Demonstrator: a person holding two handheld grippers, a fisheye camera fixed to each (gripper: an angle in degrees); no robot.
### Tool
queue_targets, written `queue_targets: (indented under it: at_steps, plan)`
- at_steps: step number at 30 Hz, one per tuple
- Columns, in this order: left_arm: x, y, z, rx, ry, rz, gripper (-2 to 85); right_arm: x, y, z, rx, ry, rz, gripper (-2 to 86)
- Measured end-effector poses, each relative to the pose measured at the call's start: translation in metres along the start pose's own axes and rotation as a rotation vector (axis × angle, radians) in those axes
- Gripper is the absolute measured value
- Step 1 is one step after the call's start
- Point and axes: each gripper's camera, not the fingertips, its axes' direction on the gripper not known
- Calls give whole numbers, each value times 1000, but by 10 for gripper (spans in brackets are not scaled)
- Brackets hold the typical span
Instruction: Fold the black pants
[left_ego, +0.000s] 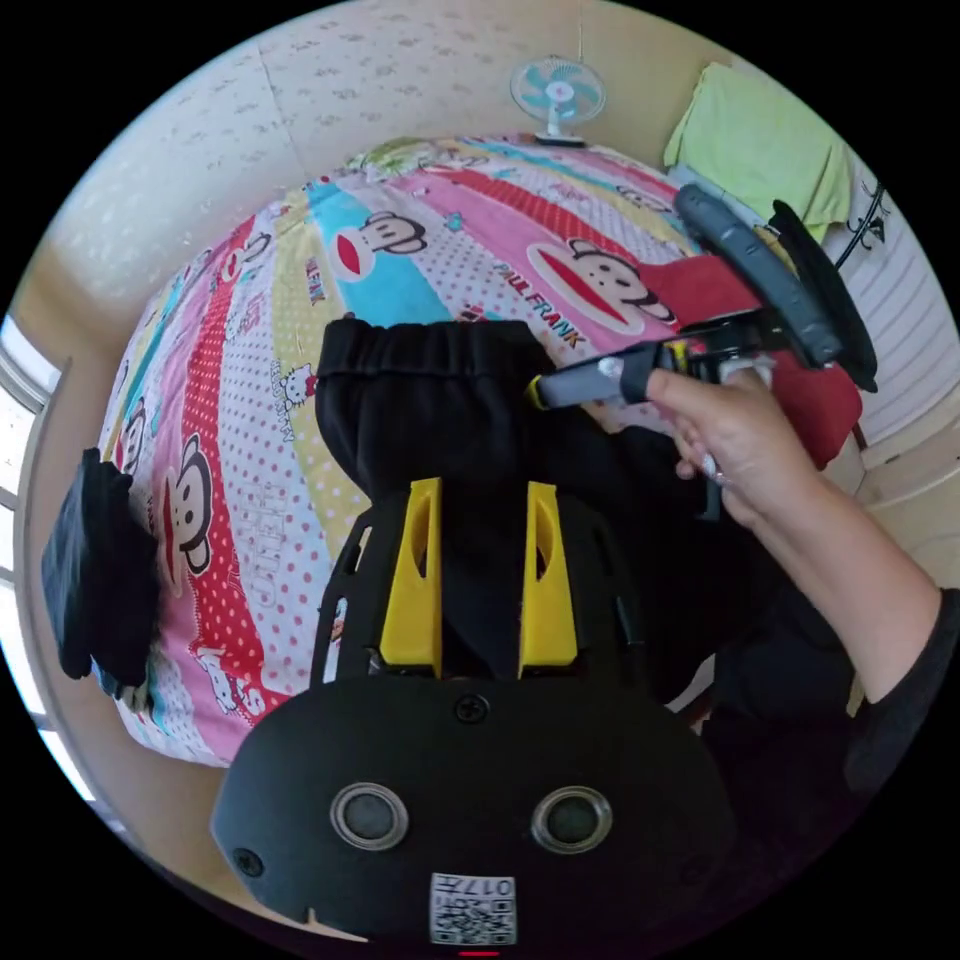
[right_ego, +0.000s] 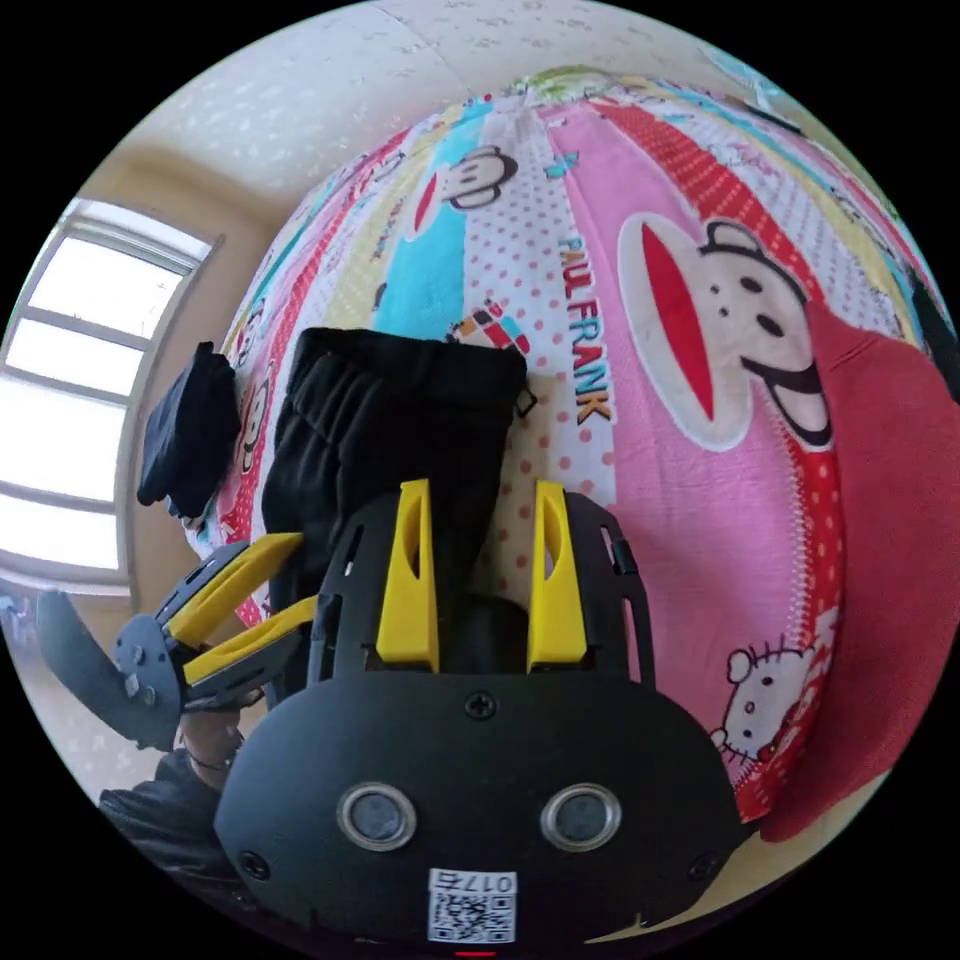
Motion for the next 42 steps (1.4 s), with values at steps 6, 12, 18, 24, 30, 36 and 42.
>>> queue_targets:
  at_steps: [6, 12, 18, 24, 30, 36, 42]
  plan:
    - [-79, 95, -80, 188, 81, -268, 3, -27, 58, -87, 265, -172, -120, 40]
    - [-164, 237, -232, 732, 500, -399, -4, -95, 192, -300, 766, -119, -347, 26]
    - [-150, 327, -424, 1284, 418, -236, -5, -142, 355, -500, 1299, -45, -520, 25]
    - [-135, 362, -592, 1557, 401, 24, -5, -178, 441, -637, 1565, -126, -736, 24]
    - [-121, 362, -700, 1694, 174, -63, -8, -248, 460, -725, 1659, -22, -796, 24]
    - [-162, 310, -705, 1591, 110, -146, -9, -288, 372, -731, 1469, 83, -762, 24]
    - [-235, 211, -599, 1454, 68, -344, -8, -265, 200, -645, 1270, 170, -648, 28]
